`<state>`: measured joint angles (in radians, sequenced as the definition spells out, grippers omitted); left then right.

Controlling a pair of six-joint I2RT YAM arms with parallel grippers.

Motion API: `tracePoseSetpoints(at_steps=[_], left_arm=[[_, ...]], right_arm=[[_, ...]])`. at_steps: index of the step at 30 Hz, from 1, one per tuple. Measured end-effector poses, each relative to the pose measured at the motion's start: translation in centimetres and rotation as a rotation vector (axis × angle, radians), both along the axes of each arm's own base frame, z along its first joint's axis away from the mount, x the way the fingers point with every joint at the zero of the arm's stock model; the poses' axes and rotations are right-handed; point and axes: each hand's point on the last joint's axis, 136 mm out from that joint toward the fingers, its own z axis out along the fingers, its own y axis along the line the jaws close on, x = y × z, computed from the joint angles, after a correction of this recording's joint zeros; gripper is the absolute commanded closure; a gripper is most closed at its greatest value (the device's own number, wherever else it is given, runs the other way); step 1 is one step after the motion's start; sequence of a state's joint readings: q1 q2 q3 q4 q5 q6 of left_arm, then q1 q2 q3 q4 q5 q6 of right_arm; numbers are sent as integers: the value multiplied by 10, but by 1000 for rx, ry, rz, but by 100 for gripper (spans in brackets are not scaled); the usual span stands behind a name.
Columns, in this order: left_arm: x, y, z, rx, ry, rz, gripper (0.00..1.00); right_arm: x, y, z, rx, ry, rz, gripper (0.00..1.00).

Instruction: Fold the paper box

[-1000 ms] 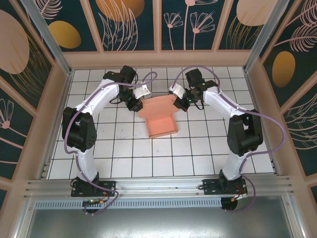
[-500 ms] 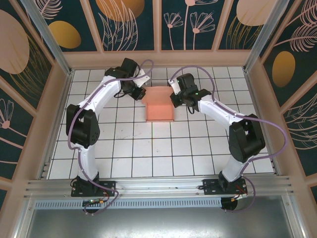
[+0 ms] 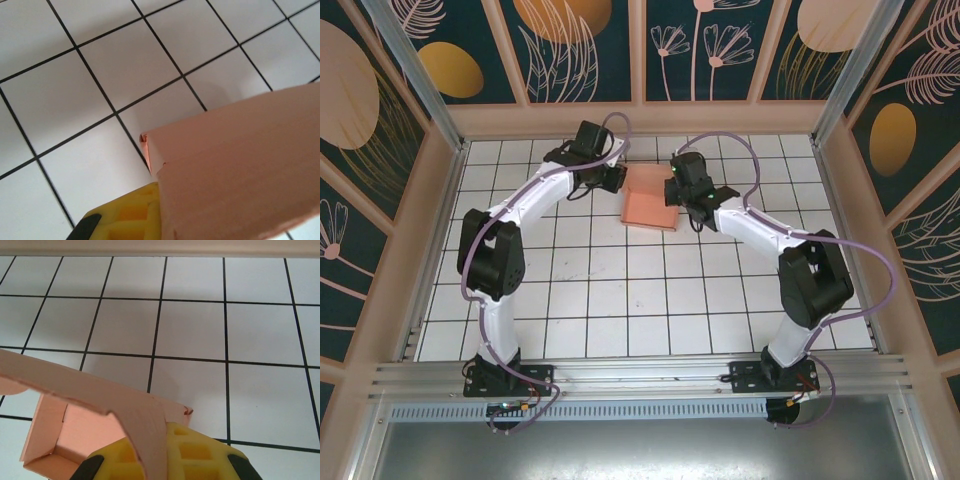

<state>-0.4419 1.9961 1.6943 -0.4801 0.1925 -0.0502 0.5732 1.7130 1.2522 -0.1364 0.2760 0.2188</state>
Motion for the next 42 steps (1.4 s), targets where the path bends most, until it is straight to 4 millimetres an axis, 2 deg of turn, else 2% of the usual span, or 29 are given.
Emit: tracePoseSetpoints(at_steps=[4,12,15,23,42], left_arm=[[-3,-3,-9,-34,-19,38,100],[-4,-11,-8,-78,-108,66,100],[-4,-12,-8,-91,-129,74,100],[-9,-11,-25,-114,-143,106,100],[-17,-13,-26,-151,-164,111,100]], right_arm=[[4,-2,-6,13,-7,-48,100],[10,-7,-11,64,-51,-120,100],[8,-7,-20,75,-62,-125,100],[1,-7,-35,100,-70,-129,100],[-1,-9,-32,243,-16,-282,100]])
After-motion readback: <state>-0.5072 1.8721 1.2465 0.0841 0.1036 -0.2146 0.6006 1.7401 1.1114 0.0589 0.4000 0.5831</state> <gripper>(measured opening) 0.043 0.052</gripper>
